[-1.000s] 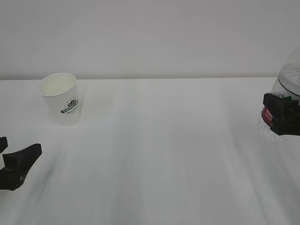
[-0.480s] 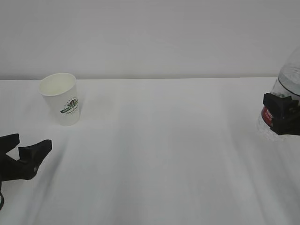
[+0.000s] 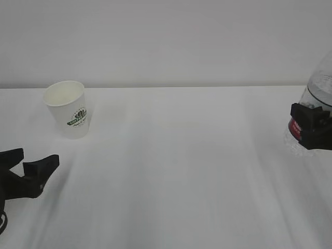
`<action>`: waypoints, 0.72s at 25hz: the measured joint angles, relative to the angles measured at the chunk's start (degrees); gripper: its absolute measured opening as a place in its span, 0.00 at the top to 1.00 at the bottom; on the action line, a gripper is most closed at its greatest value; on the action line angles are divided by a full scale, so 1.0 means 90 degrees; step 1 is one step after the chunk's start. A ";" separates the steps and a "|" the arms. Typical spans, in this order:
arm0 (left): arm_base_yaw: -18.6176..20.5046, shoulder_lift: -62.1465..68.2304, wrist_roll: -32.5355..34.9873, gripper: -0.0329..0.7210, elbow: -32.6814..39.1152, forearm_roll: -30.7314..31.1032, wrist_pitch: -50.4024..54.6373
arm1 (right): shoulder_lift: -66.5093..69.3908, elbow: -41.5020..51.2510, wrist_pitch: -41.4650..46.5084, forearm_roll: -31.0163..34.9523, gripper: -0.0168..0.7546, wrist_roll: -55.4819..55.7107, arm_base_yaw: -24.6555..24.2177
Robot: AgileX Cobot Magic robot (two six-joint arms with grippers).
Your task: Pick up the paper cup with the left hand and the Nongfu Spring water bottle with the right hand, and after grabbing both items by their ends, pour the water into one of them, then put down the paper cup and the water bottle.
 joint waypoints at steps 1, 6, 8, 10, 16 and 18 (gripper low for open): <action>0.0000 0.0053 0.0000 0.09 -0.0065 0.0000 0.0000 | 0.0000 0.0000 0.0000 0.0000 0.36 0.0000 0.0000; 0.0000 0.0343 0.0000 0.09 -0.0368 0.0000 0.0000 | 0.0000 0.0000 0.0000 -0.0015 0.36 0.0021 0.0000; 0.0000 0.0370 0.0000 0.09 -0.0466 0.0000 0.0000 | 0.0000 0.0000 0.0000 -0.0032 0.36 0.0047 0.0000; 0.0000 0.0384 0.0000 0.09 -0.0571 0.0000 0.0000 | 0.0000 0.0000 0.0000 -0.0047 0.36 0.0047 0.0000; 0.0000 0.0399 0.0000 0.09 -0.0922 0.0000 0.0000 | 0.0000 0.0000 0.0000 -0.0047 0.36 0.0051 0.0000; 0.0000 0.0440 0.0000 0.09 -0.1035 0.0000 0.0000 | 0.0000 0.0000 0.0000 -0.0047 0.36 0.0061 0.0000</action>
